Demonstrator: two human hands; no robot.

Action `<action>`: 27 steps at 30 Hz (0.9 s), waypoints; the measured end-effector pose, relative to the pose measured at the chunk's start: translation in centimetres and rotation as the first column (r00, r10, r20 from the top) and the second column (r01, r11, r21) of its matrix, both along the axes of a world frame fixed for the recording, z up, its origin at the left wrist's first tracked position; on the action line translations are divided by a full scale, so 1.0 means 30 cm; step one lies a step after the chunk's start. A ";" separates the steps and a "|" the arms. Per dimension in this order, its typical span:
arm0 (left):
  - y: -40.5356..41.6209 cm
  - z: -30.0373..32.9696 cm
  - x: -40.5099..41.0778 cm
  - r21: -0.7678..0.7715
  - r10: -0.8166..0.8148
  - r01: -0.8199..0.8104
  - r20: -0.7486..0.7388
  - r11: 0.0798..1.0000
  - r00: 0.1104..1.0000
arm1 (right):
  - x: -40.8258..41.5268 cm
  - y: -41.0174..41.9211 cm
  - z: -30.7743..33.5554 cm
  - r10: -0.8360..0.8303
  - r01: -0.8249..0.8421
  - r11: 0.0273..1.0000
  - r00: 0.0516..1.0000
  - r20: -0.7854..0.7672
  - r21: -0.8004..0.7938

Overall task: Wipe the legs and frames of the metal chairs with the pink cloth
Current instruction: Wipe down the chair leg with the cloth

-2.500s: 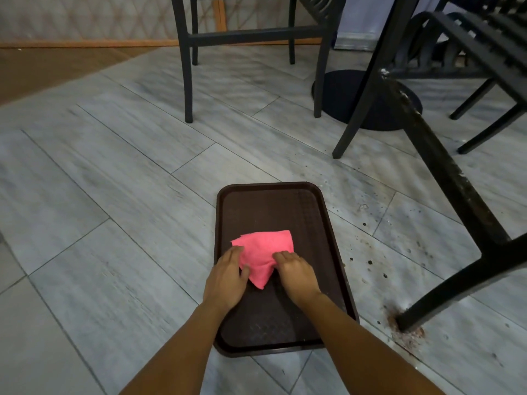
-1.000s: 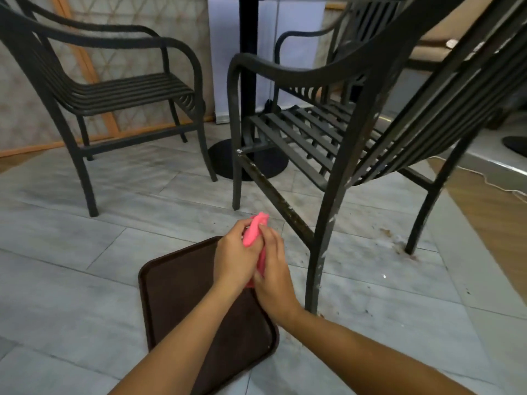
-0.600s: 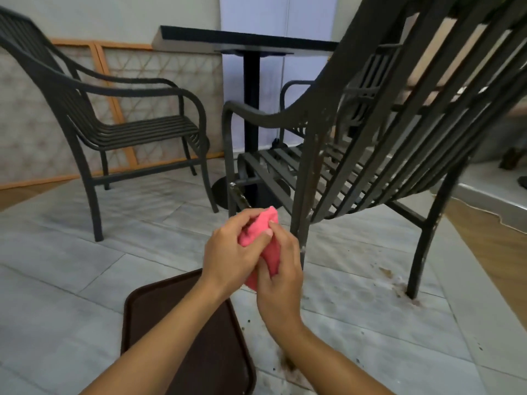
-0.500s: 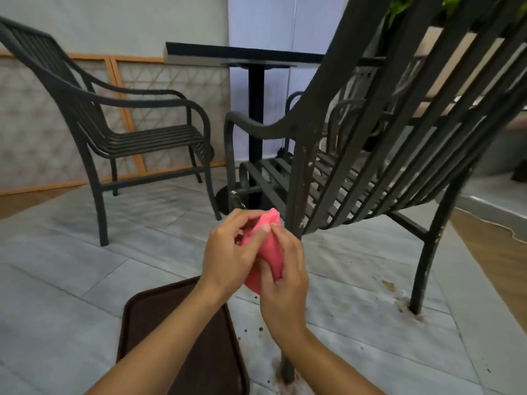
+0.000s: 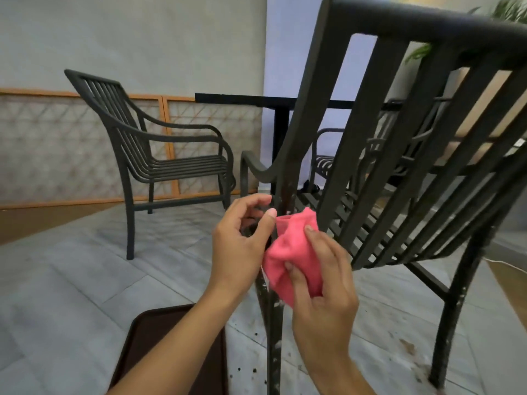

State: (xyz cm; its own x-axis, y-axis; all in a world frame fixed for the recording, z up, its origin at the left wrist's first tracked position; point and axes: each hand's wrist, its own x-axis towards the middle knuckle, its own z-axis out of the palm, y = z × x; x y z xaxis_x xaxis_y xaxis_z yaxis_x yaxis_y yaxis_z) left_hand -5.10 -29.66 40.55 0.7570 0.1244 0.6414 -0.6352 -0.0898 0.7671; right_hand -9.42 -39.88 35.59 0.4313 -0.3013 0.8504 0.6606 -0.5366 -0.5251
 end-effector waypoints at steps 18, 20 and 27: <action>-0.010 0.109 0.233 0.076 -0.223 0.220 0.041 0.973 0.974 | 0.168 0.049 0.154 -0.341 0.372 0.926 0.900 0.271 -0.071; -0.020 0.117 0.247 0.047 -0.283 0.281 0.036 0.959 0.958 | 0.199 0.053 0.157 -0.360 0.395 0.910 0.905 0.228 -0.128; -0.031 0.106 0.277 0.001 -0.325 0.325 0.045 0.946 0.945 | 0.256 0.065 0.146 -0.299 0.319 0.938 0.943 0.143 -0.139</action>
